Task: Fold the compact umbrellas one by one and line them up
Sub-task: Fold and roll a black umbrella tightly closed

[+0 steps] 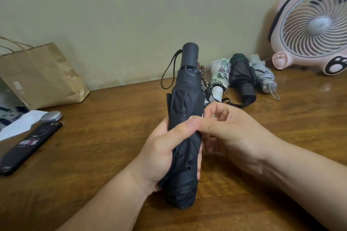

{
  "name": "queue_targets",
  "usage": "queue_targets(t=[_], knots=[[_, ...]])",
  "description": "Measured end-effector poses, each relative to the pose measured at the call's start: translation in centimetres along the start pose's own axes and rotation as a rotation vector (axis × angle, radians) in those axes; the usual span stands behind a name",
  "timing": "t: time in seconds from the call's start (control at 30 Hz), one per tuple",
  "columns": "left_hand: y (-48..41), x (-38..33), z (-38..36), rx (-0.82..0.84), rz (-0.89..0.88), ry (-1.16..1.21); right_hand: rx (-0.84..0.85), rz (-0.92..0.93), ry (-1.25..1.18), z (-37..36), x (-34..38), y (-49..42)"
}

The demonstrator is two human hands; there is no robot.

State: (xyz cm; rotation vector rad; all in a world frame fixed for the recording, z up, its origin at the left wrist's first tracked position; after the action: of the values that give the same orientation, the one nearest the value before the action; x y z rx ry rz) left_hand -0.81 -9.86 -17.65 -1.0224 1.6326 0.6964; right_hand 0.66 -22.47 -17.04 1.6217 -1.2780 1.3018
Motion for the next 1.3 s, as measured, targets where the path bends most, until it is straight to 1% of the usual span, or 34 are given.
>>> queue_targets(t=[0.2,0.27,0.3,0.37,0.4,0.5,0.57,0.63,0.7,0.73,0.77,0.8,0.83,0.87,0.93,1.0,1.03,1.07,1.1,1.13,1.2,1.23,1.27,1.3], knots=[[-0.3,0.6,-1.0,0.115,0.18,0.056,0.057,-0.076,-0.002,0.2,-0.3,-0.2],[-0.7,0.5,-0.9,0.067,0.218,0.133,0.113,-0.117,0.006,0.2,-0.1,-0.3],[-1.0,0.4,-0.6,0.02,0.213,0.174,0.092,-0.142,0.01,0.5,0.0,-0.4],[-1.1,0.2,0.0,-0.043,0.206,0.18,-0.029,-0.159,0.0,1.7,0.2,-0.6],[-0.9,0.2,0.3,-0.053,0.21,0.139,-0.078,-0.129,0.009,2.2,0.5,-0.7],[-0.3,0.1,1.0,-0.033,0.211,-0.014,-0.154,0.03,0.092,2.7,1.3,-1.0],[-0.1,-0.1,0.9,-0.002,0.223,-0.072,-0.251,0.167,0.204,3.1,1.7,-1.0],[0.1,-0.3,0.7,0.043,0.274,-0.11,-0.379,0.353,0.382,3.8,2.7,-0.7],[0.6,-0.4,0.7,0.113,0.371,-0.147,-0.463,0.562,0.715,4.1,4.3,-0.2],[0.9,-0.4,0.9,0.163,0.425,-0.154,-0.438,0.68,0.912,4.0,5.1,0.0],[1.2,-0.6,1.0,0.226,0.474,-0.13,-0.343,0.779,1.083,3.9,5.5,0.0],[1.5,-0.8,1.0,0.301,0.51,-0.078,-0.195,0.822,1.181,3.6,5.4,-0.1],[1.7,-1.2,1.0,0.386,0.525,-0.015,-0.046,0.78,1.21,3.5,5.1,-0.3],[1.9,-1.7,1.0,0.467,0.514,0.04,0.069,0.676,1.19,3.4,4.7,-0.5],[2.1,-2.5,1.4,0.557,0.418,0.097,0.177,0.466,1.079,3.5,3.9,-0.7],[2.0,-3.0,2.0,0.573,0.282,0.209,0.18,0.42,0.939,2.9,3.6,-0.2],[2.0,-3.2,2.2,0.573,0.229,0.317,0.146,0.416,0.87,2.6,3.7,-0.1],[1.8,-3.3,2.3,0.542,0.186,0.42,0.097,0.391,0.805,2.1,3.7,0.1],[1.4,-3.4,2.3,0.458,0.152,0.477,0.05,0.337,0.738,1.5,3.7,0.3],[1.0,-3.5,2.5,0.323,0.114,0.476,0.022,0.255,0.659,0.9,3.4,0.6],[0.5,-3.8,3.4,-0.016,-0.009,0.357,0.033,0.088,0.542,-0.3,2.4,1.3],[0.4,-4.0,3.9,-0.149,-0.066,0.275,0.06,0.041,0.538,-0.9,1.9,1.6],[0.3,-4.0,4.1,-0.247,-0.105,0.181,0.083,0.01,0.551,-1.5,1.5,1.9],[0.1,-3.8,4.3,-0.311,-0.125,0.096,0.081,-0.006,0.563,-1.9,1.0,2.0]])
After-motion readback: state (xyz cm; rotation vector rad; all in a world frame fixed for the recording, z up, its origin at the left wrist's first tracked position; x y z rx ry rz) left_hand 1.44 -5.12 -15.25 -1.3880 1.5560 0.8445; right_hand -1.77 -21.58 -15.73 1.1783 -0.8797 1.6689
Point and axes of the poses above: each hand's wrist, its own y-axis away from the middle knuckle, its own z-axis out of the back of the hand, x = y × z, the point moved 5 cm from there along -y, towards the middle knuckle
